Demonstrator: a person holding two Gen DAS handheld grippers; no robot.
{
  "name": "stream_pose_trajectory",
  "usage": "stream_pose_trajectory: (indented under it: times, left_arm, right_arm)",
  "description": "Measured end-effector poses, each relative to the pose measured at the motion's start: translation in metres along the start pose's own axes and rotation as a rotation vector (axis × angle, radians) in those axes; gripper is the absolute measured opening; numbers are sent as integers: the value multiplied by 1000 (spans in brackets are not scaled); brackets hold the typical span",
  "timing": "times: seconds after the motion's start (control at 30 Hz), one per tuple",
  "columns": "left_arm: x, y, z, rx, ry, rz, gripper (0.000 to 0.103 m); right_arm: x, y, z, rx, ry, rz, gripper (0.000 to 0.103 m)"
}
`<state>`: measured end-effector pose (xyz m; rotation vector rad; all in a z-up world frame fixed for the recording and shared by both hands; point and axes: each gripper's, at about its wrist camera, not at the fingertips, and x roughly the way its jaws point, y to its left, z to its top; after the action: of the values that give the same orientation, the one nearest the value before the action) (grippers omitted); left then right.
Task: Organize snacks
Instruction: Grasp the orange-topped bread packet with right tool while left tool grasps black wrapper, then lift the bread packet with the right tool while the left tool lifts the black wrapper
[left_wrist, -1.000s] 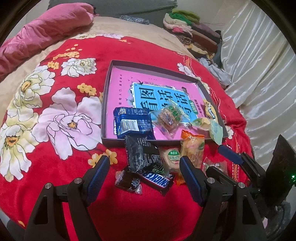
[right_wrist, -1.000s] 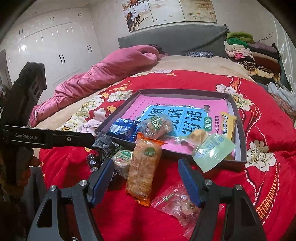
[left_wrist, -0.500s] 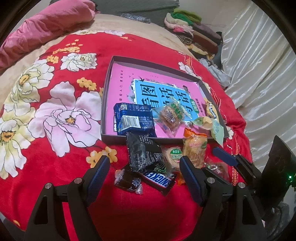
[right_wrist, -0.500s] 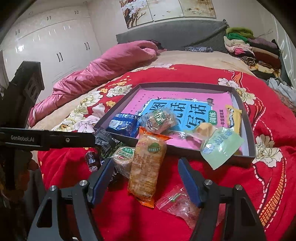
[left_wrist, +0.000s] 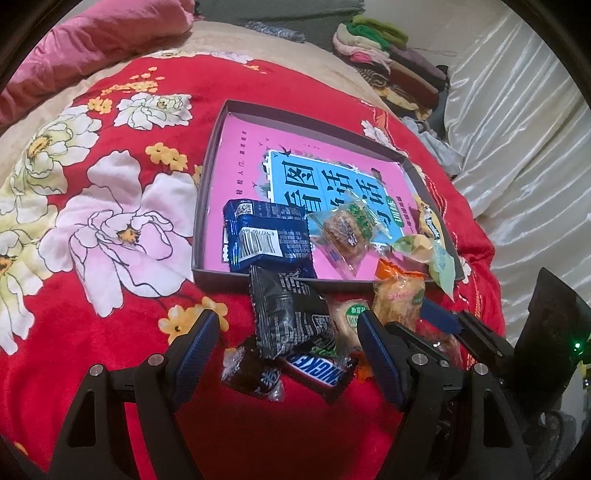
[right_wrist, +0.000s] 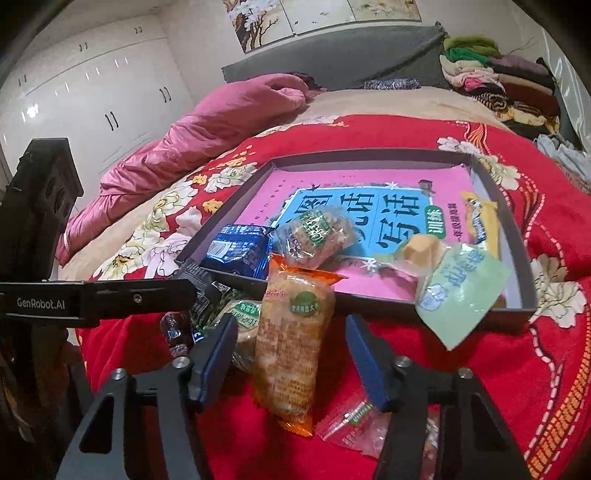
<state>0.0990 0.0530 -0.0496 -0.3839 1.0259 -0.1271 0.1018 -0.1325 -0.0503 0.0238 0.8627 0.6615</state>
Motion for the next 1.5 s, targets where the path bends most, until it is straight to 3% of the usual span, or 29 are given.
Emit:
stream_pose_trajectory:
  times: [0.17, 0.23, 0.33, 0.47, 0.6, 0.9, 1.5]
  left_arm:
    - [6, 0, 2, -8, 9, -11, 77]
    - [9, 0, 2, -8, 13, -11, 72]
    - [13, -1, 2, -13, 24, -15, 64]
    - [19, -3, 1, -11, 38, -17, 50]
    - [22, -5, 3, -12, 45, -10, 42]
    - [14, -10, 4, 5, 7, -16, 33]
    - [-24, -12, 13, 10, -80, -24, 32]
  right_arm:
    - [10, 3, 1, -16, 14, 12, 45]
    - [11, 3, 2, -22, 13, 3, 36]
    - [10, -2, 3, -11, 14, 11, 34]
    - [7, -3, 3, -13, 14, 14, 34]
    - [2, -5, 4, -13, 1, 16, 34]
    - [-8, -9, 8, -4, -33, 32, 34]
    - [-29, -7, 17, -30, -123, 58, 34]
